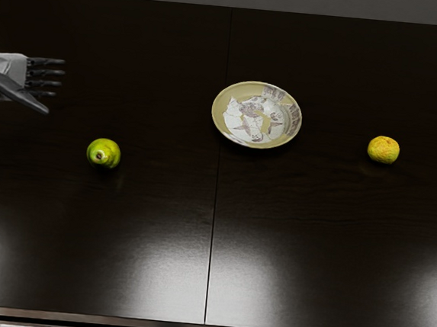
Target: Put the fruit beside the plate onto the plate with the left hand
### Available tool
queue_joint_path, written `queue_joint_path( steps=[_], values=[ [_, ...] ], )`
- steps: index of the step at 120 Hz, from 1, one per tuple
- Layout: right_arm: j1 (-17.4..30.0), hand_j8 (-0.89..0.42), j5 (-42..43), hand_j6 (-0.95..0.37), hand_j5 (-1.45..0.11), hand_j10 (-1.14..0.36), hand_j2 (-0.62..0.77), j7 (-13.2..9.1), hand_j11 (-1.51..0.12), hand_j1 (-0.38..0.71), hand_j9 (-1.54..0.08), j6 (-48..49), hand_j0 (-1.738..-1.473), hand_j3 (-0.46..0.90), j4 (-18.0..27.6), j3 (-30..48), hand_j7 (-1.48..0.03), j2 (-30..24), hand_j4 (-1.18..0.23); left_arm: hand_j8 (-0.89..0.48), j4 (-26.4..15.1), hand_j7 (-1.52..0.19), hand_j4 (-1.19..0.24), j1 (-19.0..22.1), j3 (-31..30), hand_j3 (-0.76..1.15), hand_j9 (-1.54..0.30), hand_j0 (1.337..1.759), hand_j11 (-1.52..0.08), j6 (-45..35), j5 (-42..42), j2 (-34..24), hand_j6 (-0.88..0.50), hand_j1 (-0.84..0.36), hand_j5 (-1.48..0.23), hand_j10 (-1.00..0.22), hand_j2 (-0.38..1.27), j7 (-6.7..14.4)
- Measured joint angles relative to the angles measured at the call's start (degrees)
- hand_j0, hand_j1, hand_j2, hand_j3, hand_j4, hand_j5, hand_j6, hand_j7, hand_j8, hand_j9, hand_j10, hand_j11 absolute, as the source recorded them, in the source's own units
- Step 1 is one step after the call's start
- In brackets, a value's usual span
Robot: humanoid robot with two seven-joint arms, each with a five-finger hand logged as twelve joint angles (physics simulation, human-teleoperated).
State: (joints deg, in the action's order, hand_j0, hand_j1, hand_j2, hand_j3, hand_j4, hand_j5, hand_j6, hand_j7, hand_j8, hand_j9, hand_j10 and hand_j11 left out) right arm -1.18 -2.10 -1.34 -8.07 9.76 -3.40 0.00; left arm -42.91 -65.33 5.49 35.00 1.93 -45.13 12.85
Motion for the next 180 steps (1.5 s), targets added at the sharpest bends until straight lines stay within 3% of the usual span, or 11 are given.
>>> queue_joint_path(
  steps=[18,48,68,96,111,135,180],
  values=[
    [0.5,-0.03,0.0,-0.03,-0.04,-0.03,-0.01,-0.1,-0.04,-0.31,-0.04,0.0,-1.657,0.0,0.0,-0.1,-0.04,0.0,-0.03,0.0,-0.5,0.0,0.0,-2.0,0.0,0.0,0.0,1.657,0.0,0.0,-2.5,0.6,0.0,0.35,0.0,0.0,0.0,1.2],
    [3.2,-0.03,0.0,-0.03,-0.04,-0.03,-0.01,-0.4,-0.04,-0.31,-0.04,0.1,-1.658,0.0,0.1,-0.2,-0.04,0.0,-0.03,0.0,-5.7,0.0,0.0,-7.3,0.0,0.0,0.0,1.658,0.0,0.0,-28.2,0.7,0.0,0.35,0.0,0.0,0.0,2.1],
    [3.4,-0.03,0.0,-0.03,-0.04,-0.03,-0.01,-0.4,-0.04,-0.31,-0.04,0.1,-1.658,0.0,0.1,-0.2,-0.04,0.0,-0.03,0.0,-9.7,0.0,0.0,-7.0,0.3,0.0,0.0,1.658,0.0,0.0,-34.9,-0.5,0.0,0.35,0.0,0.0,0.0,3.6],
    [3.5,-0.03,0.0,-0.03,-0.04,-0.03,-0.01,-0.4,-0.04,-0.31,-0.04,0.1,-1.658,0.0,0.1,-0.2,-0.04,0.0,-0.03,0.0,-23.1,0.0,0.0,-6.4,-3.1,0.0,0.0,1.658,0.0,0.0,-37.6,-6.2,0.0,0.35,0.0,0.0,0.0,-4.6],
    [3.5,-0.03,0.0,-0.03,-0.04,-0.03,-0.01,-0.4,-0.04,-0.31,-0.04,0.1,-1.658,0.0,0.1,-0.2,-0.04,0.0,-0.03,0.0,-29.8,0.0,0.0,-5.8,-5.4,0.0,0.0,1.658,0.0,-5.3,-40.1,-7.1,0.0,0.35,0.0,0.0,0.0,-8.0],
    [3.5,-0.03,0.0,-0.03,-0.04,-0.03,-0.01,-0.4,-0.04,-0.31,-0.04,0.1,-1.658,0.0,0.1,-0.2,-0.04,0.0,-0.03,0.0,-34.3,0.0,0.0,-4.3,-6.3,0.0,0.0,1.658,0.0,-17.2,-44.2,-6.4,-0.01,0.35,0.0,0.0,0.0,-10.5],
    [3.5,-0.03,0.0,-0.03,-0.04,-0.03,-0.01,-0.4,-0.04,-0.31,-0.04,0.1,-1.658,0.0,0.1,-0.2,-0.04,0.0,-0.03,0.0,-34.6,0.0,0.0,0.5,-6.5,0.0,0.0,1.658,0.0,-29.3,-49.4,-1.0,-0.01,0.35,0.0,0.0,0.0,-11.5]
  ],
)
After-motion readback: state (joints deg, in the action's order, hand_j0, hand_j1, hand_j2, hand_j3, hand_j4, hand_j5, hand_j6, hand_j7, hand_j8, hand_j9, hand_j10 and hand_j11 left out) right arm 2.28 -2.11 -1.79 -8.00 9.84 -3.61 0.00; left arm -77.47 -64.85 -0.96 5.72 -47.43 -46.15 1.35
